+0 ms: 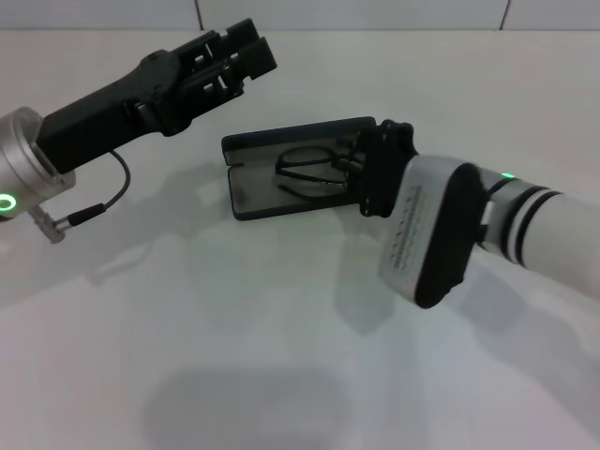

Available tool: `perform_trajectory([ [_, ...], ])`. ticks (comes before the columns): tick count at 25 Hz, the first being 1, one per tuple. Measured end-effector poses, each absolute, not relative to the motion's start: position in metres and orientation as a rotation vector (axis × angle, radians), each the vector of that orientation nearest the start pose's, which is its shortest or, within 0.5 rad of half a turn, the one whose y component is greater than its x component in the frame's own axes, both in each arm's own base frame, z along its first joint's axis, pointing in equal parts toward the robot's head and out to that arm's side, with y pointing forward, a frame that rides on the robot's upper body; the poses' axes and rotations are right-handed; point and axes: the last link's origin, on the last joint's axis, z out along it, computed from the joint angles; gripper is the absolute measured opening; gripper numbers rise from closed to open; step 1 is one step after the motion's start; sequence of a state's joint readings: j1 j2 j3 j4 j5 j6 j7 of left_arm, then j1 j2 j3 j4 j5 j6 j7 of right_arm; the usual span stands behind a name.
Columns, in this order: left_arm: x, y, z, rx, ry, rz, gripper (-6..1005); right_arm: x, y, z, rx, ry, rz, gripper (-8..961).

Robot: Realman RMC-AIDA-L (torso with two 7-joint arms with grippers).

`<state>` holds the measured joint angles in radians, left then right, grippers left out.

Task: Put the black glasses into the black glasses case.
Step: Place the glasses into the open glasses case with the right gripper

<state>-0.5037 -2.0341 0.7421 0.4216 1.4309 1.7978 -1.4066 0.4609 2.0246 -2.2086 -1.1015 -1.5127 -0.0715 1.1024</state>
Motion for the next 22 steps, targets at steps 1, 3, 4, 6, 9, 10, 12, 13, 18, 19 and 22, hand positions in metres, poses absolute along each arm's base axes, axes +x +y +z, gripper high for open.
perform_trajectory([
  [1, -0.232, 0.314, 0.033, -2.425, -0.711, -1.542, 618, 0.147, 0.349, -0.118, -2.325, -0.517, 0.029, 201],
  [3, -0.233, 0.313, 0.033, -2.424, -0.713, -1.541, 618, 0.149, 0.347, -0.107, -2.347, -0.46, 0.084, 201],
  [4, -0.233, 0.313, 0.033, -2.425, -0.713, -1.54, 618, 0.151, 0.346, -0.102, -2.353, -0.437, 0.103, 201],
  [6, -0.233, 0.313, 0.033, -2.427, -0.714, -1.539, 617, 0.16, 0.347, -0.092, -2.34, -0.387, 0.107, 201],
  [9, -0.234, 0.313, 0.033, -2.427, -0.715, -1.536, 617, 0.175, 0.357, -0.081, -2.26, -0.321, 0.047, 201],
  [10, -0.234, 0.313, 0.033, -2.427, -0.715, -1.536, 617, 0.181, 0.361, -0.078, -2.229, -0.303, 0.017, 201],
  [12, -0.233, 0.314, 0.033, -2.43, -0.712, -1.537, 617, 0.196, 0.369, -0.075, -2.197, -0.26, -0.043, 201],
  [13, -0.232, 0.314, 0.033, -2.433, -0.71, -1.538, 617, 0.202, 0.372, -0.077, -2.201, -0.239, -0.059, 202],
  [18, -0.231, 0.315, 0.033, -2.437, -0.712, -1.538, 617, 0.214, 0.38, -0.087, -2.241, -0.197, -0.107, 202],
  [19, -0.231, 0.315, 0.033, -2.438, -0.711, -1.538, 617, 0.214, 0.382, -0.088, -2.246, -0.193, -0.111, 202],
  [22, -0.231, 0.316, 0.033, -2.439, -0.707, -1.538, 617, 0.212, 0.384, -0.092, -2.262, -0.2, -0.114, 202],
])
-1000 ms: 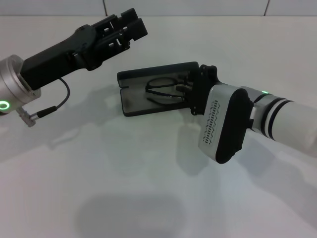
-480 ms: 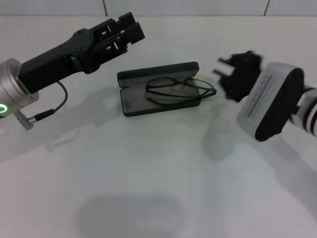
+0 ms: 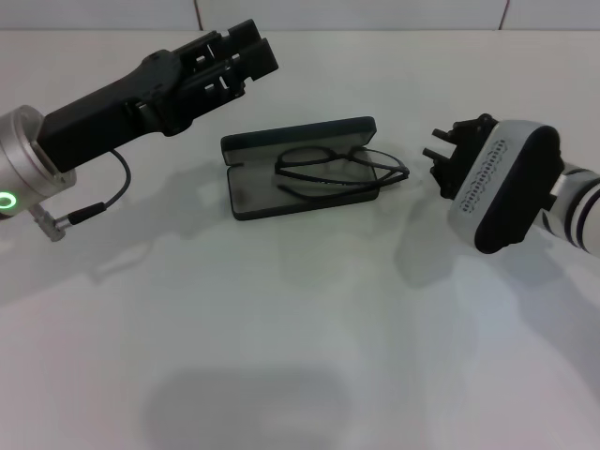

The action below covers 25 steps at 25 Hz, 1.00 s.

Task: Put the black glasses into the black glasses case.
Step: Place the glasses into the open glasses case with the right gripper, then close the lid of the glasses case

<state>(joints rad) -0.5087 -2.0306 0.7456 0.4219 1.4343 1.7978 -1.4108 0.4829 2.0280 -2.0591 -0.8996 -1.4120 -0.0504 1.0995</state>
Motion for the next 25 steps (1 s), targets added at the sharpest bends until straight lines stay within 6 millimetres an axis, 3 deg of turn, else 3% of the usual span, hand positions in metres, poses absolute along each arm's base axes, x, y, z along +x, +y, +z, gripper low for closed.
perform_trajectory([
  [9, -0.231, 0.316, 0.033, -2.436, -0.692, -1.531, 617, 0.197, 0.381, -0.108, -2.345, -0.269, -0.089, 202],
  [25, -0.229, 0.322, 0.031, -2.427, -0.686, -1.509, 616, 0.175, 0.379, -0.117, -2.404, -0.355, -0.038, 202],
])
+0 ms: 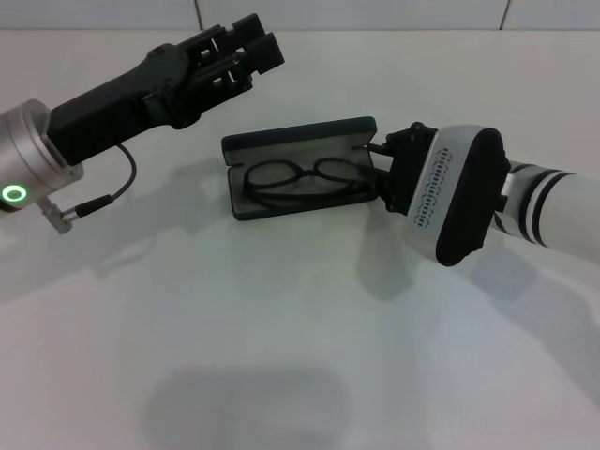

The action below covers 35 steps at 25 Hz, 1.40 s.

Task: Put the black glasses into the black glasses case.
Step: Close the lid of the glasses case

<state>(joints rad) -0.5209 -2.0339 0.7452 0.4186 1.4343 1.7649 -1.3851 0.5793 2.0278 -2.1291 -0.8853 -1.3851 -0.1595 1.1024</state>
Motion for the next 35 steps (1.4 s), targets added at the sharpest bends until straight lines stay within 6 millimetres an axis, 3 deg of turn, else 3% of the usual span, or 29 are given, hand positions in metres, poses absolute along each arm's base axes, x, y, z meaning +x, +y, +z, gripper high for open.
perform_trajectory([
  [6, -0.232, 0.326, 0.029, -2.408, -0.695, -1.474, 616, 0.168, 0.378, -0.115, -2.407, -0.35, 0.002, 204],
  [10, -0.24, 0.332, 0.032, -2.368, -0.717, -1.408, 616, 0.168, 0.371, -0.098, -2.472, -0.256, 0.153, 216],
  [13, -0.25, 0.348, 0.033, -2.31, -0.76, -1.293, 616, 0.184, 0.362, -0.073, -2.59, -0.132, 0.322, 225],
  [17, -0.265, 0.373, 0.021, -2.257, -0.824, -1.038, 616, 0.221, 0.344, -0.039, -2.777, 0.186, 0.562, 236],
  [21, -0.26, 0.397, -0.003, -2.314, -0.816, -0.775, 616, 0.252, 0.334, -0.006, -2.681, 0.444, 0.817, 248],
  [27, -0.253, 0.409, -0.023, -2.354, -0.777, -0.606, 616, 0.263, 0.327, -0.004, -2.632, 0.492, 0.832, 266],
  [35, -0.234, 0.417, -0.041, -2.425, -0.703, -0.524, 615, 0.264, 0.329, -0.009, -2.632, 0.5, 0.803, 589],
])
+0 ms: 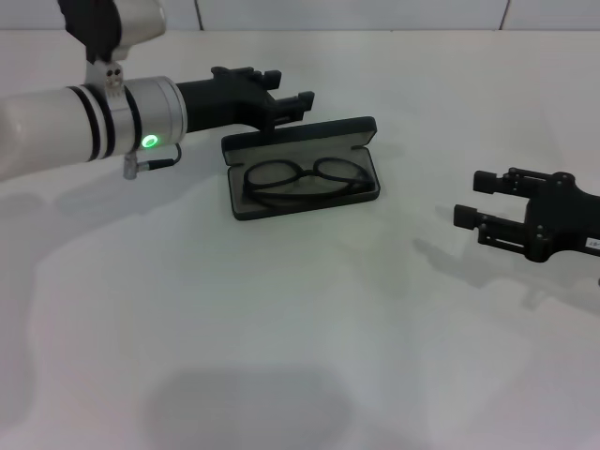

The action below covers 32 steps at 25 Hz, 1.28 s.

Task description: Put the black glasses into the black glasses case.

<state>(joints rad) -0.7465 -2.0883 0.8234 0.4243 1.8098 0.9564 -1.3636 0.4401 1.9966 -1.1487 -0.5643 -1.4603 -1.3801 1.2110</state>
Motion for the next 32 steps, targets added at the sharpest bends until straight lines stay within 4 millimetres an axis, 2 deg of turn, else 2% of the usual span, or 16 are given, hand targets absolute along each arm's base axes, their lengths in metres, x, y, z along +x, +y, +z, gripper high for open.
perform_trajectory([
  [6, -0.242, 0.406, -0.052, -2.48, -0.673, -0.452, 615, 0.26, 0.332, -0.013, -2.647, 0.486, 0.79, 604],
  [11, -0.257, 0.39, -0.058, -2.512, -0.66, -0.414, 615, 0.26, 0.332, -0.013, -2.646, 0.488, 0.787, 617],
  [17, -0.264, 0.375, -0.06, -2.531, -0.615, -0.463, 615, 0.261, 0.332, -0.015, -2.64, 0.497, 0.784, 632],
  [18, -0.258, 0.366, -0.054, -2.528, -0.559, -0.609, 615, 0.26, 0.332, -0.015, -2.641, 0.496, 0.786, 634],
  [20, -0.247, 0.355, -0.044, -2.533, -0.491, -0.791, 615, 0.256, 0.331, -0.016, -2.65, 0.473, 0.803, 639],
  [24, -0.23, 0.317, -0.008, -2.605, -0.252, -1.146, 616, 0.238, 0.324, -0.017, -2.719, 0.334, 0.904, 649],
  [28, -0.239, 0.281, 0.02, -2.742, -0.07, -1.23, 616, 0.214, 0.313, -0.021, -2.822, 0.143, 1.034, 659],
  [32, -0.257, 0.259, 0.023, -2.802, -0.039, -1.183, 619, 0.202, 0.304, -0.03, -2.905, -0.036, 1.069, 733],
])
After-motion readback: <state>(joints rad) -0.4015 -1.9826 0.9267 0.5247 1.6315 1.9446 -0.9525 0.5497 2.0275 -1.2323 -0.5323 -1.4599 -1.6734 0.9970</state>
